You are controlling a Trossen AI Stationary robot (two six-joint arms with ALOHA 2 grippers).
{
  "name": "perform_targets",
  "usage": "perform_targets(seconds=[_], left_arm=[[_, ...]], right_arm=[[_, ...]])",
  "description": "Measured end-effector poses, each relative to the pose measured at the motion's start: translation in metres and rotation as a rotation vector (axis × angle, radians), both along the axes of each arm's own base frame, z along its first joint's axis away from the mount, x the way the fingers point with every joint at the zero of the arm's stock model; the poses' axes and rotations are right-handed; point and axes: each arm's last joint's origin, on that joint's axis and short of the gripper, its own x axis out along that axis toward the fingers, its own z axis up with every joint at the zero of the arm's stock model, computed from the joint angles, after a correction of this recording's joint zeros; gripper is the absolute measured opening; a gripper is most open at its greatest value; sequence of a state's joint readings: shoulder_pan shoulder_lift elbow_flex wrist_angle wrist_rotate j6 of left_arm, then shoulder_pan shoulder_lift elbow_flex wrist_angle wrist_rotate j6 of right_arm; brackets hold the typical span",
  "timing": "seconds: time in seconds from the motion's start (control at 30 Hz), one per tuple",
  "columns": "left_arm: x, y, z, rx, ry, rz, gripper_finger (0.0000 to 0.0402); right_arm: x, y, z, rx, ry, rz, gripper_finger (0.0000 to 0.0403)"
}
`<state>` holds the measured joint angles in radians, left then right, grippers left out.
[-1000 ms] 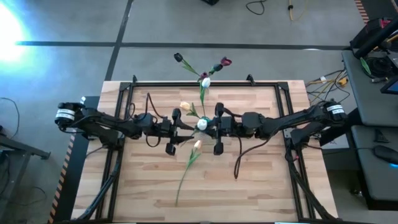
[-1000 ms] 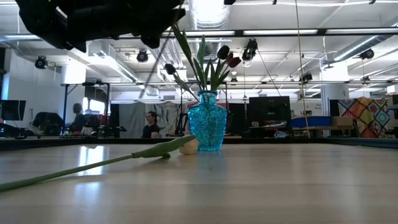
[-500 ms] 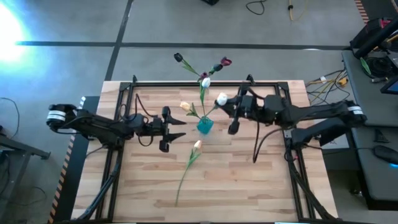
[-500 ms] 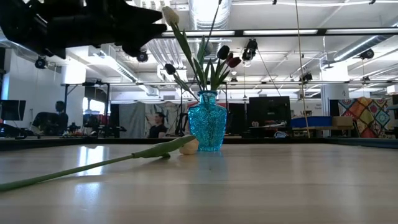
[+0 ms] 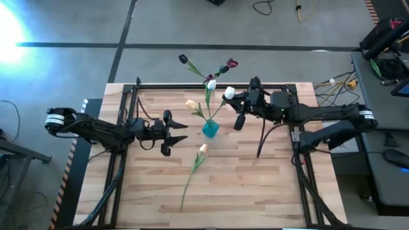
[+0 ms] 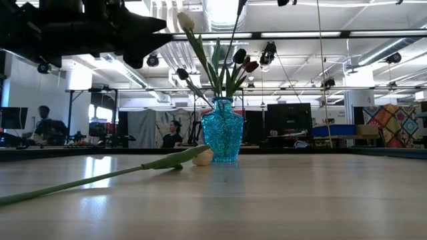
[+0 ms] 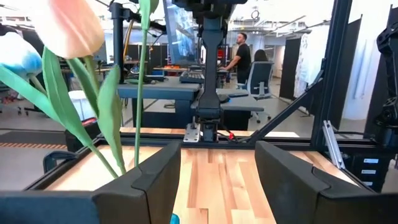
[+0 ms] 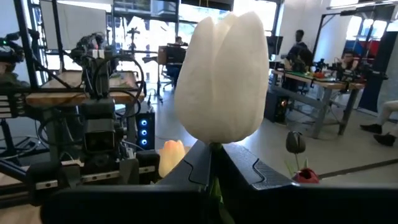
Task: Sort flowers into vase by color
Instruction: Put the white tulip into the blue vase
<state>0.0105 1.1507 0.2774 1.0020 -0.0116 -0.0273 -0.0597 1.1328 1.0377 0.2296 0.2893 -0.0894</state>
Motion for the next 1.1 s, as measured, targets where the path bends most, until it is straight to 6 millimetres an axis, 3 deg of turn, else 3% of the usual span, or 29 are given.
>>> perform_targets(seconds=[0.3, 0.83, 1.1], left_arm=[[0.002, 0.0, -0.007, -0.023, 0.043, 0.002, 0.0192], [0.003, 0.0, -0.018, -0.092, 0.151, 0.0, 0.0192], [0.008, -0.001, -0.031, -0.249, 0.388, 0.02, 0.0161]], right_arm=[[0.001, -0.001, -0.004, 0.028, 0.024, -0.003, 0.0013], [0.042, -0.011, -0.055, 0.077, 0.191, -0.029, 0.0015], [0.055, -0.013, -0.062, 0.112, 0.26, -0.038, 0.0091]])
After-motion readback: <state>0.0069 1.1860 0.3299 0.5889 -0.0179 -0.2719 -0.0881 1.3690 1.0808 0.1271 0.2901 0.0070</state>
